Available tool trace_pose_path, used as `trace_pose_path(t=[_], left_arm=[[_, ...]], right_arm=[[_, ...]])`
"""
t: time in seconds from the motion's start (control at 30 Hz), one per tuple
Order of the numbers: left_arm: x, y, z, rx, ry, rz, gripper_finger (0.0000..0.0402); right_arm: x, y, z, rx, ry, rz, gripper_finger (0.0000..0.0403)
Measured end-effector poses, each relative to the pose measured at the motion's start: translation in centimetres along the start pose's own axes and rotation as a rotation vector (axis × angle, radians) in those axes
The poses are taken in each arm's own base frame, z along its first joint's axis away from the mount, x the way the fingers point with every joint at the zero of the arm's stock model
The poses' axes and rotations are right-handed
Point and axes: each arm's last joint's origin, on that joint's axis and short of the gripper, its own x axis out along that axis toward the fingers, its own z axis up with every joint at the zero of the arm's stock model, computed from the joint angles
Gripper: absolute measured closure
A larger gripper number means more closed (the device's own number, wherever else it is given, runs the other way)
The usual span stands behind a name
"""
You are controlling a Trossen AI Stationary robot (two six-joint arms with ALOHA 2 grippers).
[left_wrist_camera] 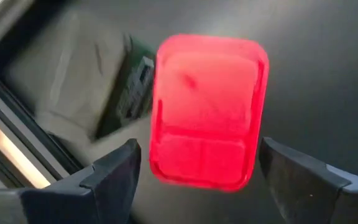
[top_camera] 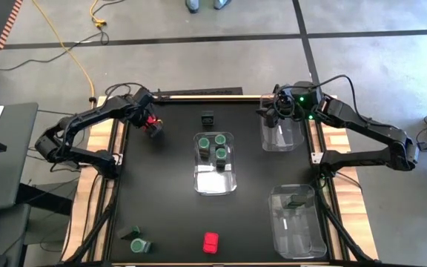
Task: Sort spices by type
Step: Put the red seasoning can into the top transparent bin
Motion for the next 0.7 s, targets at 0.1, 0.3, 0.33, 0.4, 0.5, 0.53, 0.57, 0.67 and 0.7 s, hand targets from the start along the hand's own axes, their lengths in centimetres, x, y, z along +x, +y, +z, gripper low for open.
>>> trace_pose_path(t=[0.1,0.3,0.33,0.4,0.5,0.53,0.57,0.67,0.7], left_arm=[[0.66,-0.13,-0.67,-0.002,0.028,-0.005,0.0112],[0.99,-0.16,-0.51,-0.023,-0.009,-0.002,0.0159],[0.98,-0.15,-0.37,-0.025,-0.024,-0.001,0.0167],[0.98,-0.14,-0.17,-0.021,-0.044,0.000,0.0180],[0.97,-0.13,-0.10,-0.011,-0.051,0.000,0.0192],[0.97,-0.13,-0.14,-0.013,-0.047,0.000,0.0194],[0.98,-0.15,-0.20,-0.015,-0.041,-0.001,0.0196],[0.96,-0.39,-0.32,-0.019,-0.029,-0.019,0.0197],[0.93,-0.57,-0.34,-0.017,-0.028,-0.038,0.0197]], right_arm=[[0.00,0.00,0.00,0.000,0.000,0.000,0.0117],[0.00,-0.01,0.00,0.000,0.000,0.000,0.0117],[0.00,-0.01,0.00,0.000,0.000,0.000,0.0117],[0.00,-0.01,0.00,0.001,0.000,0.000,0.0117],[0.00,-0.01,0.00,0.000,0.000,0.000,0.0117],[0.00,-0.01,0.00,0.000,0.000,0.000,0.0117],[0.00,-0.01,0.00,0.000,0.000,0.000,0.0117],[0.00,-0.01,0.00,0.000,0.000,0.000,0.0117],[0.00,-0.01,0.00,0.000,0.000,0.000,0.0117]])
